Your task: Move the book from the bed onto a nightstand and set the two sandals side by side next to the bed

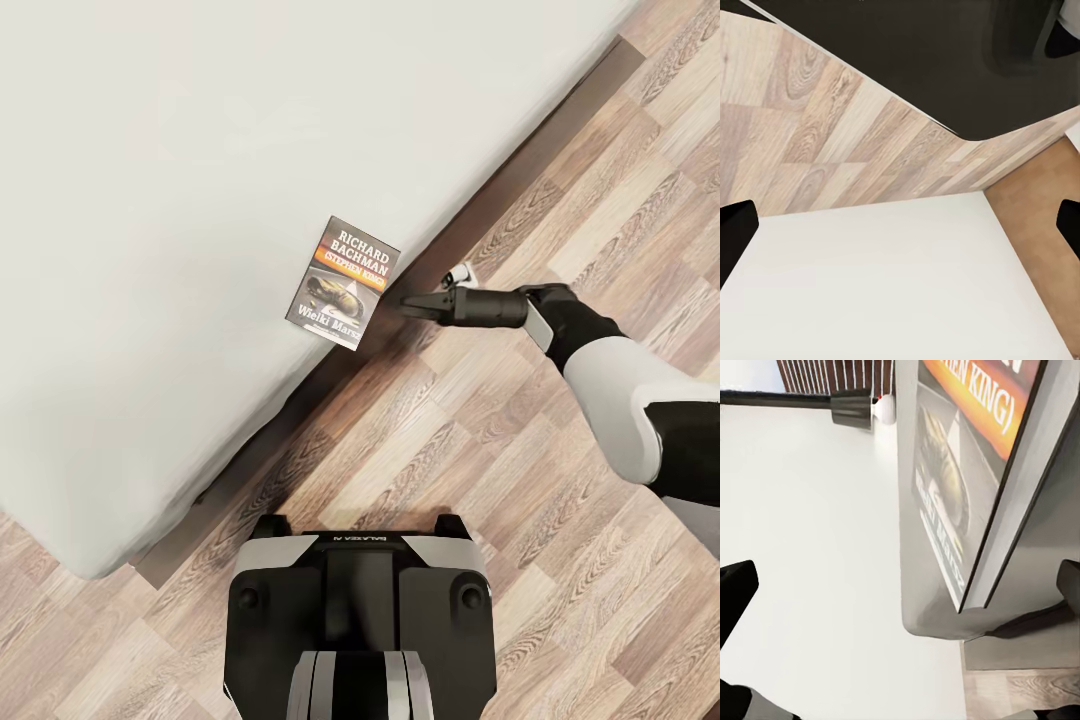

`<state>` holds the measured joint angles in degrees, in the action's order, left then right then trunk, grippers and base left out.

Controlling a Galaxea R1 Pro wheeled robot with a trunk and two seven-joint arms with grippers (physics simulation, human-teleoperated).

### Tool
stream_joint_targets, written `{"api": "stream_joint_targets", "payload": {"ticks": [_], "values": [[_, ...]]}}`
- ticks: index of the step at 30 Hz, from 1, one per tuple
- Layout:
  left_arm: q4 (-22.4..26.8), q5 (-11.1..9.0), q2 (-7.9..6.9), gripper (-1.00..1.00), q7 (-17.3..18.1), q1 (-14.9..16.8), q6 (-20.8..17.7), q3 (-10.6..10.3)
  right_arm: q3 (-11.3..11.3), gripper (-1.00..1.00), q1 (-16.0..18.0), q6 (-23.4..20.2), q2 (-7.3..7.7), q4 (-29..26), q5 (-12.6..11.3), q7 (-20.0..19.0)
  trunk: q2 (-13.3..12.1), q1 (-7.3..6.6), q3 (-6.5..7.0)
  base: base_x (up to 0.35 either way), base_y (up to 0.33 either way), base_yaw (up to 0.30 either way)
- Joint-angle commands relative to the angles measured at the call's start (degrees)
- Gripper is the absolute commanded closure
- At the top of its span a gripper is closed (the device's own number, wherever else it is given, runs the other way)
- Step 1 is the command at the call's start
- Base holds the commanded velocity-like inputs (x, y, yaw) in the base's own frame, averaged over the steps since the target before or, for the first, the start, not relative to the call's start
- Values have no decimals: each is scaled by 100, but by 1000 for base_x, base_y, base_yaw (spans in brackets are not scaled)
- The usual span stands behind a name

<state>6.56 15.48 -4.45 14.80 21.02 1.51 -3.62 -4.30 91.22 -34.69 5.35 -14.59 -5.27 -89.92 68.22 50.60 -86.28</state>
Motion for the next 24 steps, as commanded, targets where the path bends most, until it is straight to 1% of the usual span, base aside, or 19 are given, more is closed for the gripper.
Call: {"api": "stream_joint_targets", "payload": {"ticks": [1,5,12,23,24], "values": [[3,18,-3,-100,7,0,16,-34,-46,-100,1,-60,4,0,-55,-8,2,1,-1,0,0,0],[3,17,-3,-100,6,0,16,-34,-49,-100,1,-57,-48,15,-54,-8,2,1,-1,0,0,0],[3,11,-3,-100,6,-1,20,-34,-46,-100,1,-56,-92,35,-48,-8,2,1,-1,0,0,0],[3,8,-3,-100,5,0,24,-34,-40,-100,1,-56,-102,43,-45,-8,2,1,-1,0,0,0],[3,8,-3,-100,5,-1,24,-34,-42,-100,1,-56,-95,40,-45,-8,42,23,-19,0,0,0]]}}
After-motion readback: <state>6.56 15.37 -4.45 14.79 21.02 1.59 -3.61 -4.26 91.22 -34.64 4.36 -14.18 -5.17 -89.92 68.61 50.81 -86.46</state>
